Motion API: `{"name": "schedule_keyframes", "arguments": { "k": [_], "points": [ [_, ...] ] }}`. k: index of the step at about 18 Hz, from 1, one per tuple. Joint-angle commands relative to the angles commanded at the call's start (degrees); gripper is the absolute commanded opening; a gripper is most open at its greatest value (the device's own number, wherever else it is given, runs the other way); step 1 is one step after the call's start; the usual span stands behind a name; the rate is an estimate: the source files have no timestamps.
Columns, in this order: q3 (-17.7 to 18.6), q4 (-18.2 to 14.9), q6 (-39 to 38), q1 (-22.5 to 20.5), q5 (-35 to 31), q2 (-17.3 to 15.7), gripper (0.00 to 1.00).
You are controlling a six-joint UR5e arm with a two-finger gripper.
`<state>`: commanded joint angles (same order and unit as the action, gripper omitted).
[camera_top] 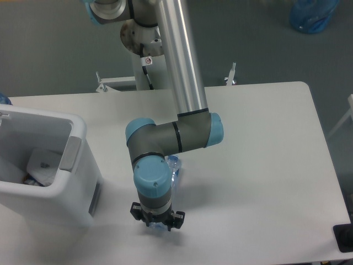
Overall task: Place the trash in the trash can
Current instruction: 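Lower the gripper around the bottle's cap end and close on it, then lift the bottle and carry it over the white bin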
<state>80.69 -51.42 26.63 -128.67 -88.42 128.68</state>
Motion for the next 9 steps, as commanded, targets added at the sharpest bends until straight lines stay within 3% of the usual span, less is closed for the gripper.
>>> {"name": "schedule_keyframes", "arguments": {
  "k": [9],
  "points": [
    [-6.0,0.1,-4.7,-1.5,12.9,-7.2,0.43]
  ]
}}
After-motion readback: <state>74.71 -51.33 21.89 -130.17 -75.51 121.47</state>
